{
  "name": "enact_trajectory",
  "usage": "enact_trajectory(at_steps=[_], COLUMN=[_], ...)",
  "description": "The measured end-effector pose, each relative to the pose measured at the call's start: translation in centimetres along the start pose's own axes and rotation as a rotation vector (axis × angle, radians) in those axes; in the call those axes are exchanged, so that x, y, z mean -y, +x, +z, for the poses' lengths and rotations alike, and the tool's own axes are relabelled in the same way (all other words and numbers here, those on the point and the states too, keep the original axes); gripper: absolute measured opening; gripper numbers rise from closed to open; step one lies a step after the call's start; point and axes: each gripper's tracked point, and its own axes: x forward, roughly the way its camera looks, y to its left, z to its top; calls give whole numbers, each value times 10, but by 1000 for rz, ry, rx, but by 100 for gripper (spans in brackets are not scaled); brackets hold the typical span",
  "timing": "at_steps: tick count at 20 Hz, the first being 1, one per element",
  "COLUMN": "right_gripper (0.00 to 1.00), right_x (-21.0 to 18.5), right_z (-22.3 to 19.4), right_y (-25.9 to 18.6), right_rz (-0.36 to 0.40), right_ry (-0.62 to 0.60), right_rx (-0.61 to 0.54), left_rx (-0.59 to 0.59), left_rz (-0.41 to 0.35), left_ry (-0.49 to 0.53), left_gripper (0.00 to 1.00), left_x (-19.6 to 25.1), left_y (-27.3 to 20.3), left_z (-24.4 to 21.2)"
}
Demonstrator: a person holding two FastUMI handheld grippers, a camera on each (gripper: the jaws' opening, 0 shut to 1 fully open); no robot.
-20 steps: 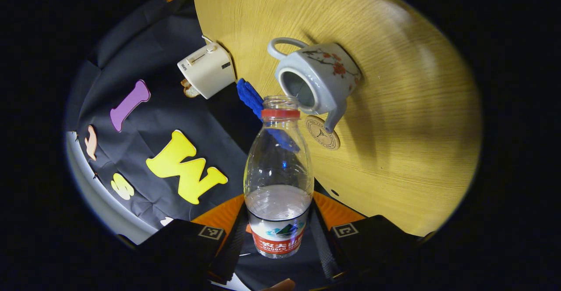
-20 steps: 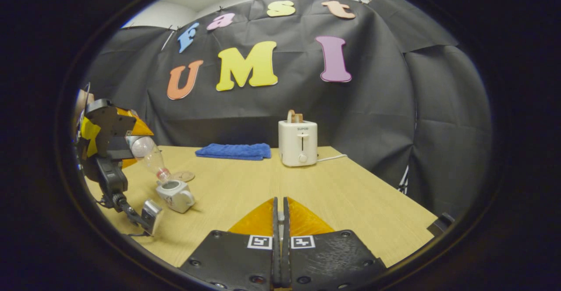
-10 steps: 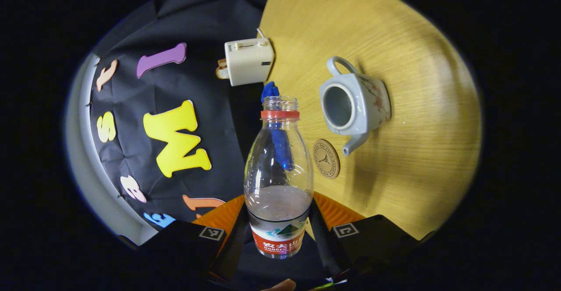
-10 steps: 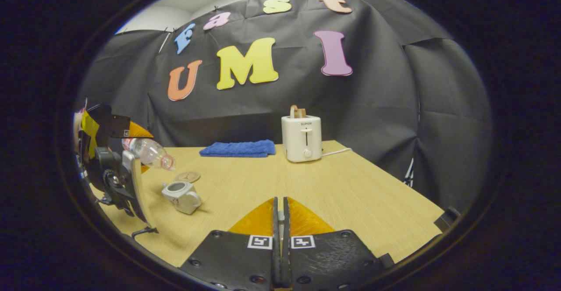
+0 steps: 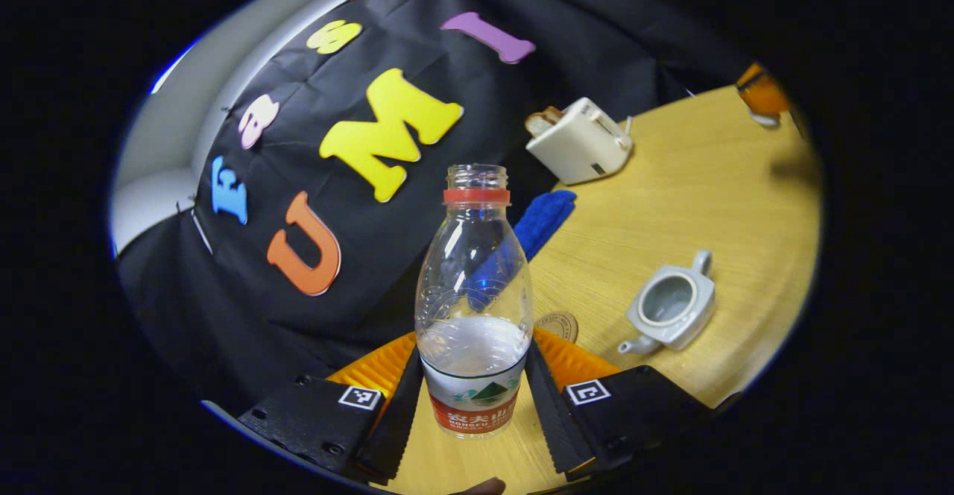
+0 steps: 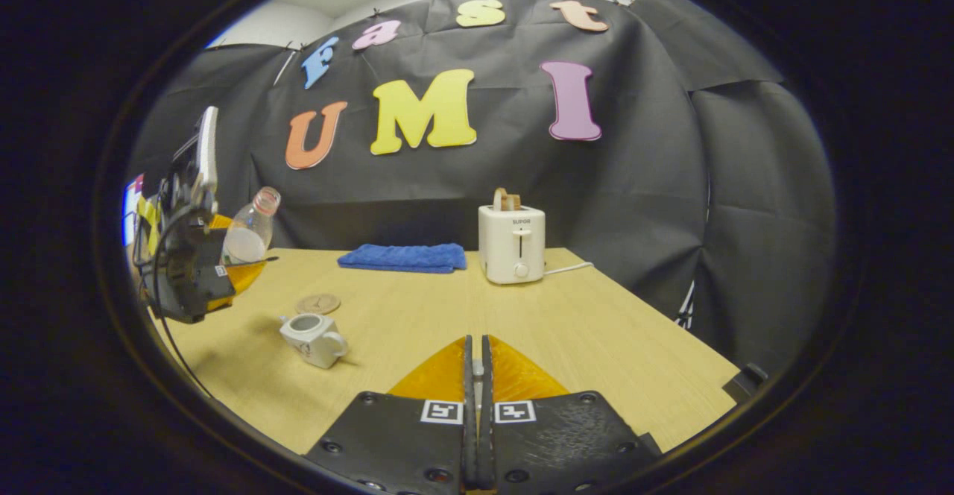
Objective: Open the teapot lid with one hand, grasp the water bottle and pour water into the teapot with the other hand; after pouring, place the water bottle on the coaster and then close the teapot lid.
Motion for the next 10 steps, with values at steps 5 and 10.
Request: enact_trajectory(at_steps=[5,10], right_gripper=[1,1], right_x=[2,2], right_z=[5,5], right_y=[3,6], right_rz=[-26,-25], right_ry=[-21,-20], right_rx=[-1,-3], left_rx=[13,11], left_rz=[39,1], left_ry=[-446,-625], left_gripper=[75,75], left_x=[-2,11], left_y=[40,80], left_z=[-5,-9])
